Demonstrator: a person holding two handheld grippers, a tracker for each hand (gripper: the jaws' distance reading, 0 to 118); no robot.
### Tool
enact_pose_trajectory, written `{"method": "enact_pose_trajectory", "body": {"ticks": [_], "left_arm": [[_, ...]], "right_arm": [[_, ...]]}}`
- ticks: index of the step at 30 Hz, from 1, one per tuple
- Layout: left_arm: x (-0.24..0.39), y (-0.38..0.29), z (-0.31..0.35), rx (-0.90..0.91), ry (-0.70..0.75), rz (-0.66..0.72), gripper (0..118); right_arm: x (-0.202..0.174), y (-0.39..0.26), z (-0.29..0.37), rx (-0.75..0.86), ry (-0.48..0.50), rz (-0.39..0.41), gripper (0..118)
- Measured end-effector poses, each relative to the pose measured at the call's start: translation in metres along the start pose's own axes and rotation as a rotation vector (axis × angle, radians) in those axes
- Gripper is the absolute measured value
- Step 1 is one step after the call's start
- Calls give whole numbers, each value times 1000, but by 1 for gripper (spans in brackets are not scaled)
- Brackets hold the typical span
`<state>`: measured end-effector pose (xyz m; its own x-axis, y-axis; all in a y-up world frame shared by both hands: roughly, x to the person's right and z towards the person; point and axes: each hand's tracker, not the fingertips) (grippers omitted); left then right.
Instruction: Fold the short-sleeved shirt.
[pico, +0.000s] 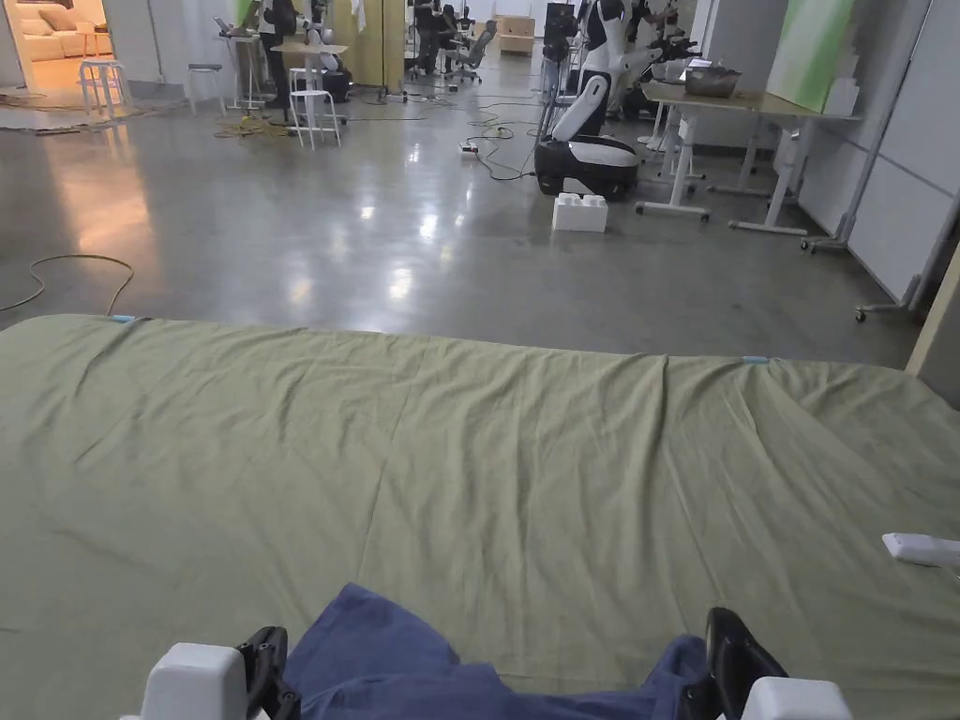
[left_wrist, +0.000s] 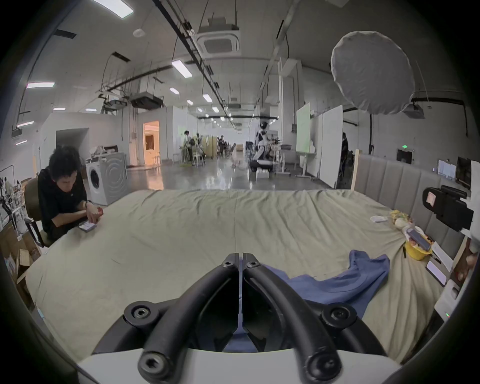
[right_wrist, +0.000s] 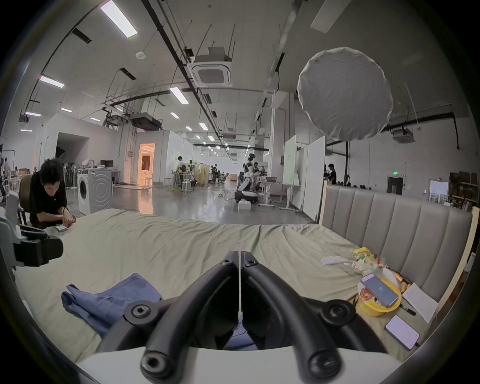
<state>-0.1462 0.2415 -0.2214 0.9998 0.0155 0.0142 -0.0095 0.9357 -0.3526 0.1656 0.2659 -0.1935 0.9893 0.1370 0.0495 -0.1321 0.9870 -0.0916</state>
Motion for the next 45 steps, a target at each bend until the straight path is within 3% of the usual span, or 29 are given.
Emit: {"method": "enact_pose_trajectory", "body": {"ticks": [4, 8, 11, 12, 13, 14, 15, 16, 22, 28, 31, 41, 43, 45], "left_arm": [[-34, -7, -61, -149, -104, 159, 2], [-48, -1, -134, -283, -89, 114, 4], [-55, 3, -190, -375, -132, 183, 7], [-55, 4, -208, -408, -137, 177, 16], [-53, 4, -229, -454, -126, 158, 33], [-52, 1, -247, -489, -117, 134, 61], [-51, -3, -258, -524, -119, 122, 78], [-40, -6, -267, -576, -127, 82, 85], [-17, -33, -301, -675, -52, -71, 88], [-3, -30, -298, -567, -27, -198, 91], [-27, -39, -322, -577, -35, -168, 91], [-5, -32, -309, -529, -31, -221, 88], [-4, -34, -306, -549, -79, -185, 78], [-6, -32, -308, -541, -97, -181, 58]], "right_arm": [[4, -15, -14, -73, 10, -18, 2], [10, -31, -27, -134, 12, -19, 2], [15, -45, -37, -202, 21, -38, 2], [16, -50, -40, -236, 23, -50, 2], [17, -53, -43, -230, 18, -34, 2], [18, -58, -45, -254, 15, -39, 2], [20, -62, -46, -264, 13, -41, 2], [21, -65, -47, -276, 9, -42, 2], [33, -82, -52, -340, -12, -32, 2], [45, -90, -53, -375, -30, -36, 2], [46, -92, -51, -385, -34, -36, 2], [50, -98, -47, -416, -31, -31, 2], [51, -99, -47, -423, -31, -36, 2], [52, -102, -48, -435, -33, -39, 2]]}}
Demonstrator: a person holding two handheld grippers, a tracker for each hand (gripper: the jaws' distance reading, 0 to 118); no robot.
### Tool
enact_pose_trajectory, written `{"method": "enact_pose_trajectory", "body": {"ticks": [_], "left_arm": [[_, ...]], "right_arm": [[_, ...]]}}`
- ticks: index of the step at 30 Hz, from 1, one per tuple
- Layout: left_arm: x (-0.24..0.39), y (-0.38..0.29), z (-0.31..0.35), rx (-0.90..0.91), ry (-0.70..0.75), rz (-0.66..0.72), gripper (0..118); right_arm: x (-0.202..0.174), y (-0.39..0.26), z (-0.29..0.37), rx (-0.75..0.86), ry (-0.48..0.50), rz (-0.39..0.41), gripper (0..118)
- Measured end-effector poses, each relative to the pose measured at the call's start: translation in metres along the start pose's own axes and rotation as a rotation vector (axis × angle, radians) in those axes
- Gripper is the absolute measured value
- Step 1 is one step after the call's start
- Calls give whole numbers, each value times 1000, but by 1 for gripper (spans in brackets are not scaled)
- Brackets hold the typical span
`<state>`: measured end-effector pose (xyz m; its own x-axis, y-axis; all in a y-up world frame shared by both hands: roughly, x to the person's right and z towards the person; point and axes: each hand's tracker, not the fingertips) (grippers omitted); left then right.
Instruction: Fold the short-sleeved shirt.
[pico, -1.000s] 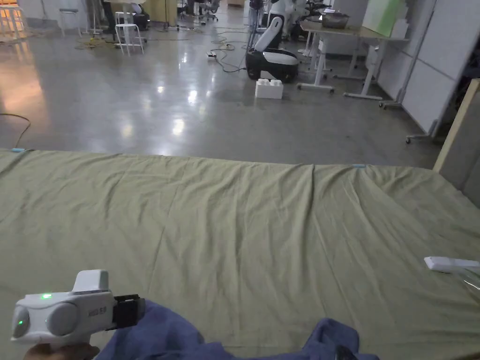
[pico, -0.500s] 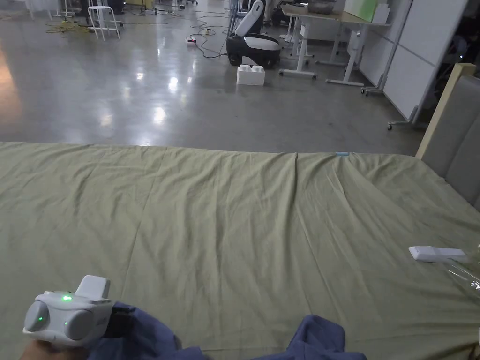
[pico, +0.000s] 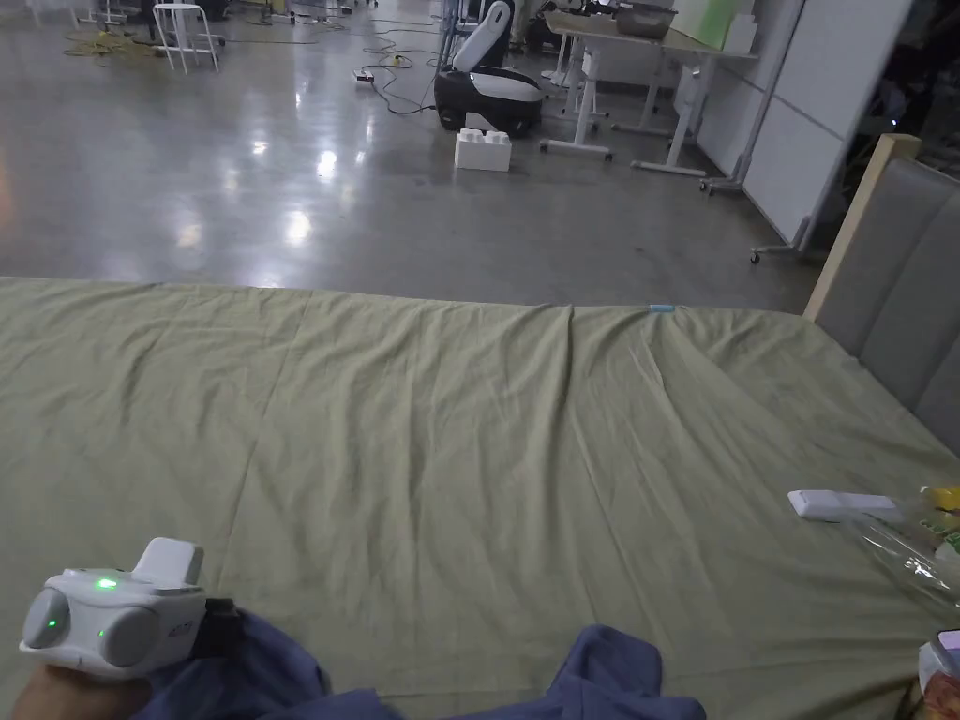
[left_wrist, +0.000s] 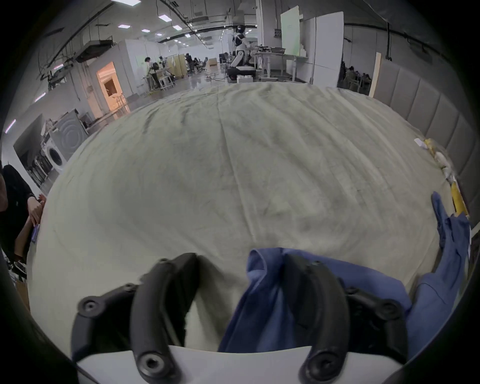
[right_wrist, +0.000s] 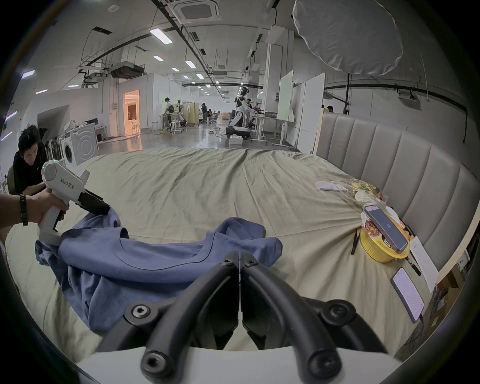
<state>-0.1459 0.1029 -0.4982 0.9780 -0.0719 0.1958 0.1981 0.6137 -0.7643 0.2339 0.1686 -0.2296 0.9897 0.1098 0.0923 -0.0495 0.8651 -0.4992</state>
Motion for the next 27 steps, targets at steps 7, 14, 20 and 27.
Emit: {"method": "enact_pose_trajectory", "body": {"ticks": [7, 14, 20, 27], "left_arm": [[9, -3, 25, 7, -29, -41, 5], [0, -13, 99, 185, -86, 84, 5], [-6, -36, 151, 262, -74, 119, 5], [-26, -54, 179, 293, -33, 144, 5]], "right_arm": [[18, 1, -29, -92, -11, -18, 16], [46, 26, -95, -181, 26, -60, 76], [39, 3, -150, -447, 189, -49, 8], [21, 16, -101, -241, 83, 105, 5]]}}
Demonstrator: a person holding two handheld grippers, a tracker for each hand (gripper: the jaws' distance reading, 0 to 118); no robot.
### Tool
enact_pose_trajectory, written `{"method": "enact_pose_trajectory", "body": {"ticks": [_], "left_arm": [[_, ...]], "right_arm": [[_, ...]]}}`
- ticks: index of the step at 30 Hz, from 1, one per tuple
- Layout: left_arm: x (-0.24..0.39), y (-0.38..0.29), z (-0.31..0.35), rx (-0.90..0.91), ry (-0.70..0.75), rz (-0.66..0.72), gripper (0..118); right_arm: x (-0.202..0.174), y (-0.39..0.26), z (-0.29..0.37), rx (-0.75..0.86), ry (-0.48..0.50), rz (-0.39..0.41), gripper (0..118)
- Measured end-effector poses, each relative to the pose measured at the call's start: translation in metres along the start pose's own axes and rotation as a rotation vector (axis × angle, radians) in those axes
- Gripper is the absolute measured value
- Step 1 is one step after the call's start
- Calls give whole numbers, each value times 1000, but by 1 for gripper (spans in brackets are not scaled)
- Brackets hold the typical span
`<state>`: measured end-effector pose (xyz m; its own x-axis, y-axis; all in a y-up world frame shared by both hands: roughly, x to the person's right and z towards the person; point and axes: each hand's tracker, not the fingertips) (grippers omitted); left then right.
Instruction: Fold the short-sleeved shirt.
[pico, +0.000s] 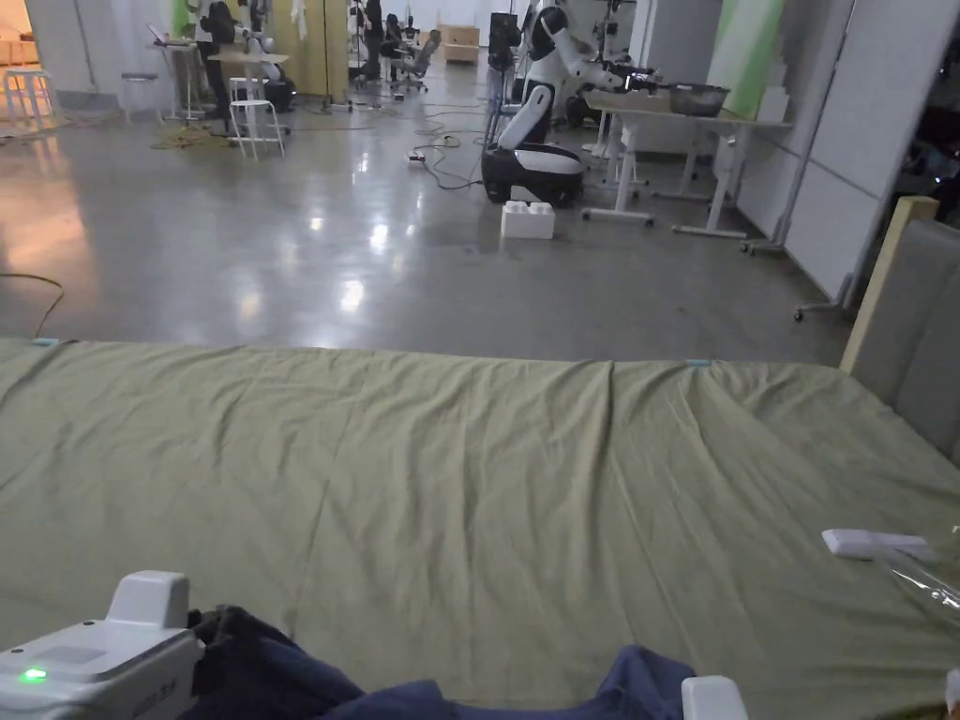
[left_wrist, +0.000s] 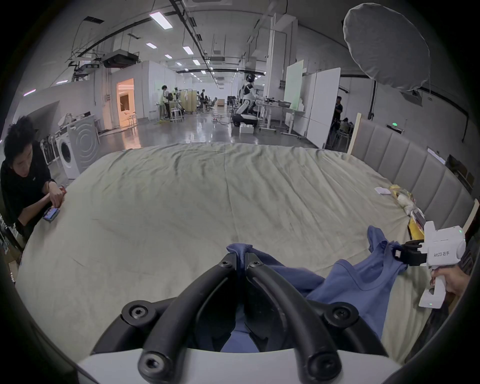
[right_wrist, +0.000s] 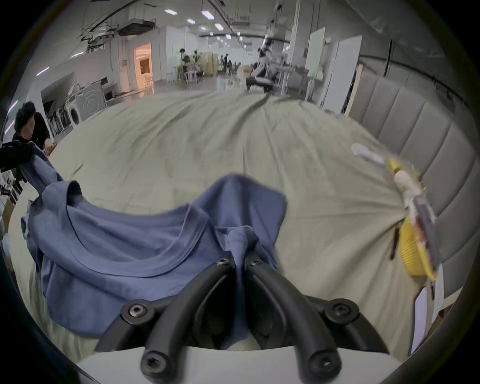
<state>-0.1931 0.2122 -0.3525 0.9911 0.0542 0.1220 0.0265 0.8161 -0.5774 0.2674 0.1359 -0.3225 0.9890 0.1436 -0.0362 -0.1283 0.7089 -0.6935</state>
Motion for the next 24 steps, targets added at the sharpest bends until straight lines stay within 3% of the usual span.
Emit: {"method": "enact_pose_trajectory", "body": {"ticks": [4, 11, 17, 24], "left_arm": [[5, 3, -9, 84, -2, 51, 5], [-9, 88, 123, 240, 45, 23, 5], [-69, 133, 155, 333, 110, 55, 5], [-124, 171, 192, 390, 205, 118, 5]], "right_arm": [[9, 30, 45, 129, -8, -12, 5], [24, 95, 130, 344, -36, -15, 5], [48, 153, 200, 533, -90, -11, 5], [73, 200, 244, 623, -172, -7, 5]]}}
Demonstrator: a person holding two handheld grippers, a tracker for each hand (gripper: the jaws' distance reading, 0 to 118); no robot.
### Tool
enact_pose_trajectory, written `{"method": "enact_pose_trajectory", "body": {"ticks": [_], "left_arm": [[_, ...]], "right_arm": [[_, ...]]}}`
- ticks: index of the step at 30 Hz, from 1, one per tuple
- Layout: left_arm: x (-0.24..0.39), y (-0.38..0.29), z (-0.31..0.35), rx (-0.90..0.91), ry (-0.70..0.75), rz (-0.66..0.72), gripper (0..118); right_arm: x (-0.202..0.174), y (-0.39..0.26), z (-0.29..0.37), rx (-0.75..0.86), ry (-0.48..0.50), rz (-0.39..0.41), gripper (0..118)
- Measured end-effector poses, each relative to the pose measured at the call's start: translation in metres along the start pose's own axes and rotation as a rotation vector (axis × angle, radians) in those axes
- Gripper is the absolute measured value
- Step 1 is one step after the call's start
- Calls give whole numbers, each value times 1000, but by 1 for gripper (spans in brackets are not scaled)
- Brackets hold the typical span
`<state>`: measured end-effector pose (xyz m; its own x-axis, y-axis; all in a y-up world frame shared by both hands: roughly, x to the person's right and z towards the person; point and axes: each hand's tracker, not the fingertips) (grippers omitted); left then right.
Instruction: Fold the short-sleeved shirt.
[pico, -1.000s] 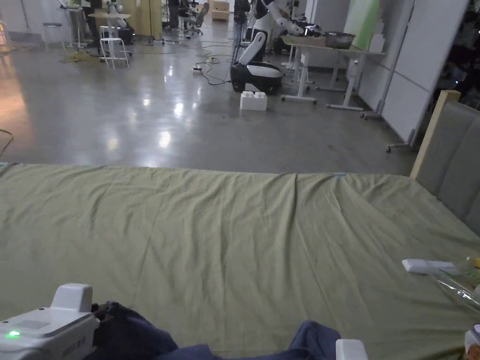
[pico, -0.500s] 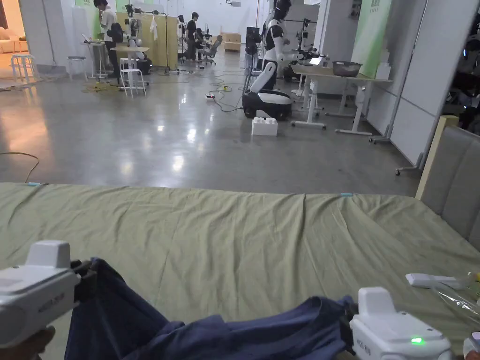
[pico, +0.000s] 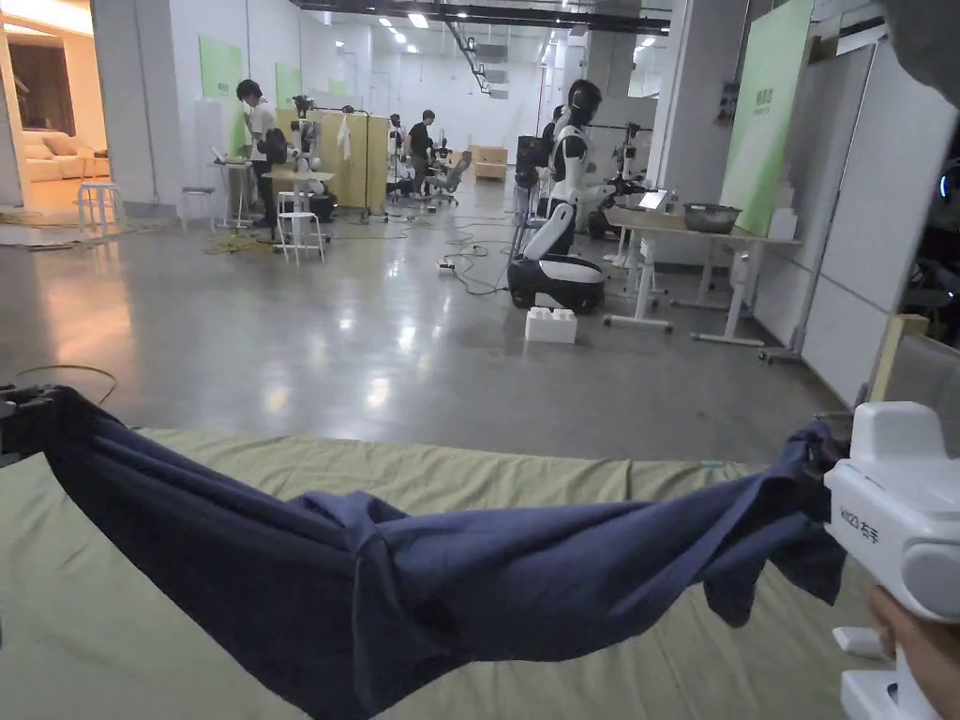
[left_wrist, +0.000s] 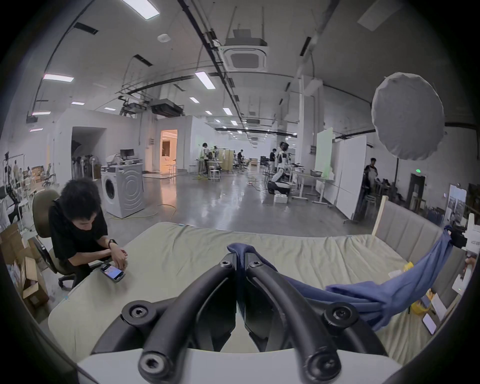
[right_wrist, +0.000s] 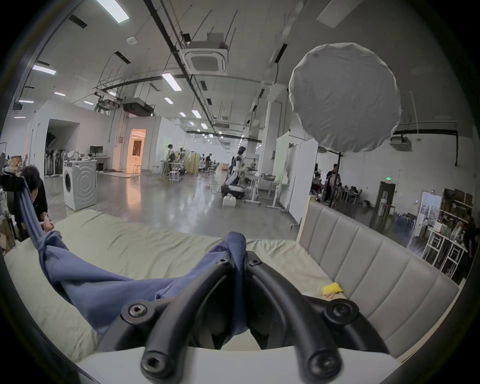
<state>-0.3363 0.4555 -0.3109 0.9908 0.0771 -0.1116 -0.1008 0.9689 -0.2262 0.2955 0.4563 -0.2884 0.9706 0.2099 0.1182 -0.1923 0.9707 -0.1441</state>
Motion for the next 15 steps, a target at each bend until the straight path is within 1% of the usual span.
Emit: {"method": "enact_pose_trajectory", "body": {"ticks": [5, 6, 9, 13, 15], "left_arm": [[-2, 10, -2, 12, 4, 40, 5], [-2, 10, -3, 14, 3, 45, 5], [2, 11, -8, 10, 6, 52, 5], [2, 9, -18, -1, 11, 71, 5], [4, 9, -22, -8, 14, 76, 5]], "right_arm": [[2, 24, -5, 48, 2, 21, 5], [3, 27, -7, 50, -2, 4, 5], [4, 35, -19, 51, -14, -10, 5], [3, 40, -34, 32, -41, -2, 5], [3, 40, -44, 25, -52, 20, 5]]}}
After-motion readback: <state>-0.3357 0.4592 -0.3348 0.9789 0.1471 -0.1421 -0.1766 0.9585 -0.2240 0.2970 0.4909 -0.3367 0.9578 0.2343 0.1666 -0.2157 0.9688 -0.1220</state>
